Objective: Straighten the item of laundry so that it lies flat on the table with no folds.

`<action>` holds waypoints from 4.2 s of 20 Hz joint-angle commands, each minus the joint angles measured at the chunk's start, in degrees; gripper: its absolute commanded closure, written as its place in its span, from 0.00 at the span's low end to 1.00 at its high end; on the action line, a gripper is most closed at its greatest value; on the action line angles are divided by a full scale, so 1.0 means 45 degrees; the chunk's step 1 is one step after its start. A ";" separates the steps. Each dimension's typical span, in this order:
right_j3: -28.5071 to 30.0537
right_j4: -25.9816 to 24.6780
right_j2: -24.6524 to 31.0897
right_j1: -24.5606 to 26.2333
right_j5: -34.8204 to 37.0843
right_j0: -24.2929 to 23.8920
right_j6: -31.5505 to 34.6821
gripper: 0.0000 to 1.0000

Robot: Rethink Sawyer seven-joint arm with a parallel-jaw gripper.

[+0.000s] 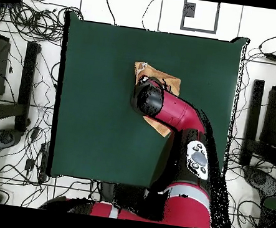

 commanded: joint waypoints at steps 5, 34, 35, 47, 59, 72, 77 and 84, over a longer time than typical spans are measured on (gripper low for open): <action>0.0242 -0.0109 0.0647 -0.0104 0.1576 0.0516 0.1685 0.00; 0.1308 0.0325 0.0413 -0.0443 0.1054 0.1307 0.2575 0.00; 0.1338 0.0323 0.0442 -0.0452 0.1020 0.1280 0.2561 0.00; 0.1106 0.0298 0.0544 -0.0236 0.0961 0.1168 0.2401 0.00; 0.0703 0.0360 0.0436 0.0119 0.0870 0.1245 0.2480 0.00; 0.0201 0.0446 0.0302 0.0552 0.1023 0.1437 0.2549 0.00; 0.0103 0.0474 0.0228 0.0632 0.1047 0.1543 0.2603 0.00; 0.0020 0.0477 0.0102 0.0648 0.1189 0.1734 0.2602 0.00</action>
